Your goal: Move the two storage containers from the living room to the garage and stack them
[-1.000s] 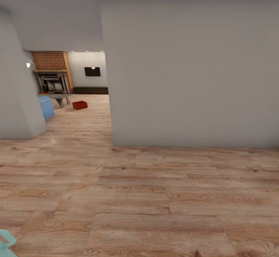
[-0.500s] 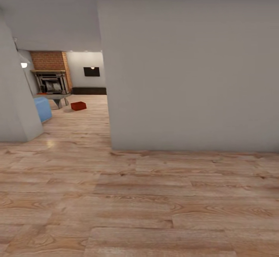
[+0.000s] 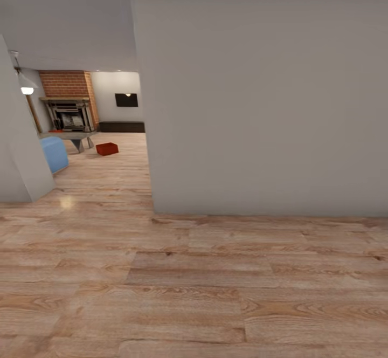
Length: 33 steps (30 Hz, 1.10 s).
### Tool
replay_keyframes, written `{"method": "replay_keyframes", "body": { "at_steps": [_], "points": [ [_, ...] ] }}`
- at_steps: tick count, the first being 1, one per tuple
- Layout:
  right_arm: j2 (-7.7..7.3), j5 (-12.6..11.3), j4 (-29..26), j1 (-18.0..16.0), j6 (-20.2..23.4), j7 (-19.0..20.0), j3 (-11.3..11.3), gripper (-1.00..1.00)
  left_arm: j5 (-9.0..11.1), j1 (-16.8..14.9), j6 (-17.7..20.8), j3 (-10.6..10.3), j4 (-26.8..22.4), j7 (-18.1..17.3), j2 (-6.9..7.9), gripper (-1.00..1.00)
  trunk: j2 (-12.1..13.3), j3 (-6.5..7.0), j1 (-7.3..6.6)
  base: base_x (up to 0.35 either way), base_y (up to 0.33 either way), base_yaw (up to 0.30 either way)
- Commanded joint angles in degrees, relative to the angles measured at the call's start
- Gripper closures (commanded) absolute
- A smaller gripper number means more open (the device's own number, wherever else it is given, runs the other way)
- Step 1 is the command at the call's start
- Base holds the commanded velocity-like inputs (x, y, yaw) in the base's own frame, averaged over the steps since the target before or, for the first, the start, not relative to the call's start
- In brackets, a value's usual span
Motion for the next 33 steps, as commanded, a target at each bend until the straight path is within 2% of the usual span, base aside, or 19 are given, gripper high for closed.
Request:
{"method": "replay_keyframes", "body": {
  "at_steps": [1, 33],
  "points": [
    [-0.01, 0.2, 0.2, -0.1, -0.3, 0.1, 0.3, -1.0, 0.2, 0.0, -0.1, 0.1, 0.0, 0.0, 0.01, -1.0, 0.0, -0.06, 0.03, 0.326, 0.0, 0.0],
    [-0.02, 0.2, 0.2, -0.1, -0.2, 0.1, 0.3, -1.0, 0.2, 0.0, -0.2, 0.1, 0.0, 0.0, 0.08, -1.0, 0.0, -0.06, 0.03, 0.326, 0.0, 0.0]
  ]
}}
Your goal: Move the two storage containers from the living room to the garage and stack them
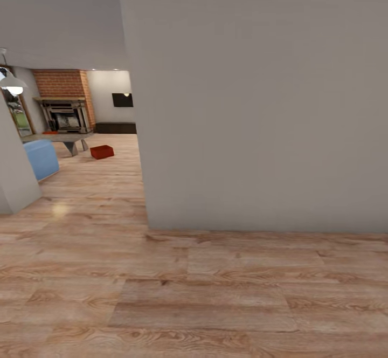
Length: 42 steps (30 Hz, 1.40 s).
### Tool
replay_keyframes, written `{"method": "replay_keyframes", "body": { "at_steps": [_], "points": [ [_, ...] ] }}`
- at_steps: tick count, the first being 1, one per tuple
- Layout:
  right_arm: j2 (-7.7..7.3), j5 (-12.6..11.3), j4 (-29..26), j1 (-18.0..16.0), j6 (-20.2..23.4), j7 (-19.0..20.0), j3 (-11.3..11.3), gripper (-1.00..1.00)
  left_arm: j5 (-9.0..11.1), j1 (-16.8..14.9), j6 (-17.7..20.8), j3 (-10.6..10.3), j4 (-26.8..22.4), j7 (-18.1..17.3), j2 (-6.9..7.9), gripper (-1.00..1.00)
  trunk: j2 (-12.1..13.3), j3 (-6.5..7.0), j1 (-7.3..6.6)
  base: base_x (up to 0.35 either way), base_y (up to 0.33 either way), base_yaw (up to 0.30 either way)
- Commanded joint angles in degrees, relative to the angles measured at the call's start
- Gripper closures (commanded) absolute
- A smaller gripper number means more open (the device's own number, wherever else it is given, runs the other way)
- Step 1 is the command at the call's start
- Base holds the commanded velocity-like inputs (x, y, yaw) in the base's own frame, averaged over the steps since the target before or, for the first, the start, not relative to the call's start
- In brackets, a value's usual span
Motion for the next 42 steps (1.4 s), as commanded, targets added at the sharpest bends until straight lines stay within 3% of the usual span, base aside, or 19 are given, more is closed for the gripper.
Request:
{"method": "replay_keyframes", "body": {
  "at_steps": [1, 10, 18, 28, 42],
  "points": [
    [-0.01, 0.2, 0.2, -0.1, -0.3, 0.1, 0.3, -1.0, 0.2, 0.0, -0.1, 0.1, 0.0, 0.0, 0.0, -1.0, 0.0, -0.05, 0.03, 0.326, 0.0, 0.0],
    [0.16, 0.2, 0.2, -0.1, -0.5, 0.0, 0.3, -1.0, 0.2, 0.0, -0.1, 0.1, 0.0, 0.0, 0.0, -1.0, 0.0, -0.05, 0.03, 0.326, 0.0, 0.005],
    [0.09, 0.2, 0.2, -0.1, -0.5, -0.1, 0.3, -1.0, 0.2, 0.0, -0.2, 0.1, 0.0, 0.0, 0.0, -1.0, 0.0, 0.09, 0.03, 0.321, 0.051, 0.2],
    [0.08, 0.2, 0.2, -0.1, -0.5, -0.1, 0.3, -1.0, 0.2, 0.0, -0.2, 0.2, 0.0, 0.0, -0.09, -1.0, 0.0, 0.33, 0.03, 0.226, 0.231, 0.261],
    [0.12, 0.1, 0.2, -0.1, -0.5, -0.1, 0.3, -1.0, 0.2, 0.0, -0.2, 0.2, 0.0, 0.0, -0.1, -1.0, 0.0, 0.6, 0.03, 0.07, 0.236, 0.233]
  ]
}}
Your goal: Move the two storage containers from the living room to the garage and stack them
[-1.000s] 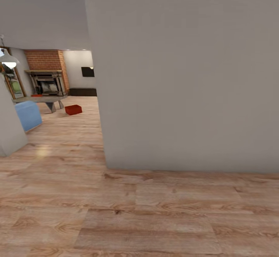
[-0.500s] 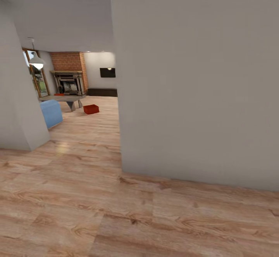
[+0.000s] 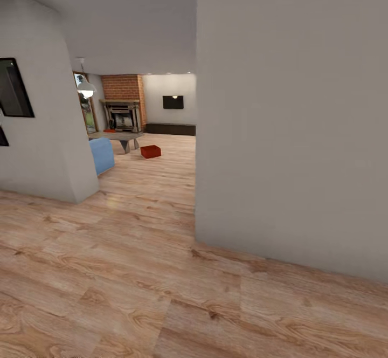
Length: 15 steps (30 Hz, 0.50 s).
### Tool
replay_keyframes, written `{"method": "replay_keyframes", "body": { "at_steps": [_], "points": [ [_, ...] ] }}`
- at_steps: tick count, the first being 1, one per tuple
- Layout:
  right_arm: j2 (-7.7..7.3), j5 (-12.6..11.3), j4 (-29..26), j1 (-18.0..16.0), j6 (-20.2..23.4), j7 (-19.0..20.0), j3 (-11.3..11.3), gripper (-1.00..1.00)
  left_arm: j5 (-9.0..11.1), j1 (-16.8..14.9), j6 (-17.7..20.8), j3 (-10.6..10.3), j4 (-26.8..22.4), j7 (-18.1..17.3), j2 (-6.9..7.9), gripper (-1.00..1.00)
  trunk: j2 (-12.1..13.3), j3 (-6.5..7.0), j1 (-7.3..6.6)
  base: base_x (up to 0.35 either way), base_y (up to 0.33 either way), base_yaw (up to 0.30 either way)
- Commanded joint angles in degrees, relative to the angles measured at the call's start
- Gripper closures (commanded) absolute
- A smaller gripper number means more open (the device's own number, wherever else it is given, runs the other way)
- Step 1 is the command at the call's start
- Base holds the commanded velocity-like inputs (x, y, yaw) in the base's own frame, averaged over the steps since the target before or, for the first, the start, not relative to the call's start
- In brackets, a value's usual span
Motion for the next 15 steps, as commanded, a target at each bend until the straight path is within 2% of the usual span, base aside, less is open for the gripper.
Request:
{"method": "replay_keyframes", "body": {
  "at_steps": [1, 10, 15],
  "points": [
    [-0.02, 0.2, 0.2, -0.1, -0.3, 0.1, 0.3, -1.0, 0.2, 0.0, -0.1, 0.1, 0.0, 0.0, 0.0, -1.0, 0.0, -0.05, 0.0, 0.006, 0.023, 0.056],
    [0.08, 0.1, 0.2, -0.1, -0.1, 0.1, 0.2, -1.0, 0.2, 0.0, -0.1, 0.1, 0.0, 0.0, 0.0, -1.0, 0.0, -0.05, 0.0, 0.001, 0.006, 0.03],
    [-0.03, 0.1, 0.2, -0.1, -0.2, 0.1, 0.2, -1.0, 0.2, 0.0, -0.1, 0.1, -0.1, 0.0, -0.02, -1.0, 0.0, -0.05, 0.0, 0.0, 0.0, 0.21]
  ]
}}
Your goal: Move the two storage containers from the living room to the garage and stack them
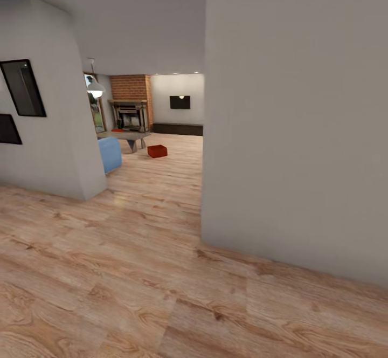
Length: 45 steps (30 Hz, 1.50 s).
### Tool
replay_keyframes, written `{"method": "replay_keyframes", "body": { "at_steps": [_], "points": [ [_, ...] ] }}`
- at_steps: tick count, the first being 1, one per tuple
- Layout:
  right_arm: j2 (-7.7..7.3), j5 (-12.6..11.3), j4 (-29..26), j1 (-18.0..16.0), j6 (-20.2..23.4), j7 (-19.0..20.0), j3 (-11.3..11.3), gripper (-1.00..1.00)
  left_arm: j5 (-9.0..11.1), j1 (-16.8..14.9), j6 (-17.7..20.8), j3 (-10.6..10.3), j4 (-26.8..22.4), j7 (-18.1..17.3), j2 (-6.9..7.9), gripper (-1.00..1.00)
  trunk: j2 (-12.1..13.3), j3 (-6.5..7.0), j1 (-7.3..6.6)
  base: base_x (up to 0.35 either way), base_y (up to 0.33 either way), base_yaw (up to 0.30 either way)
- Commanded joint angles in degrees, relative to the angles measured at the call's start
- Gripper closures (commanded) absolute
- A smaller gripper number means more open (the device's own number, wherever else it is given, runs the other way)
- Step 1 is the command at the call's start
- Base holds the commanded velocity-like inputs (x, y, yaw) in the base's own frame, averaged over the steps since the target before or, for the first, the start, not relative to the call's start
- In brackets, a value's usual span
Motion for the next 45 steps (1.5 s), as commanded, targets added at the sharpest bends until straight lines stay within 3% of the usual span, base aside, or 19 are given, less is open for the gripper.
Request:
{"method": "replay_keyframes", "body": {
  "at_steps": [1, 18, 45],
  "points": [
    [-0.02, 0.2, 0.2, -0.1, -0.3, 0.1, 0.3, -1.0, 0.2, 0.0, -0.1, 0.1, 0.0, 0.0, 0.0, -1.0, 0.0, -0.06, 0.0, 0.0, 0.0, 0.255],
    [-0.04, 0.3, 0.2, -0.1, -0.3, 0.1, 0.3, -1.0, 0.2, 0.0, -0.1, 0.1, 0.0, 0.0, -0.1, -1.0, 0.0, -0.06, 0.0, 0.026, 0.0, 0.272],
    [-0.21, 0.3, 0.2, -0.1, -0.5, 0.1, 0.3, -1.0, 0.0, 0.0, 0.0, 0.0, 0.0, 0.0, 0.01, -1.0, 0.0, -0.06, 0.0, 0.314, 0.0, 0.275]
  ]
}}
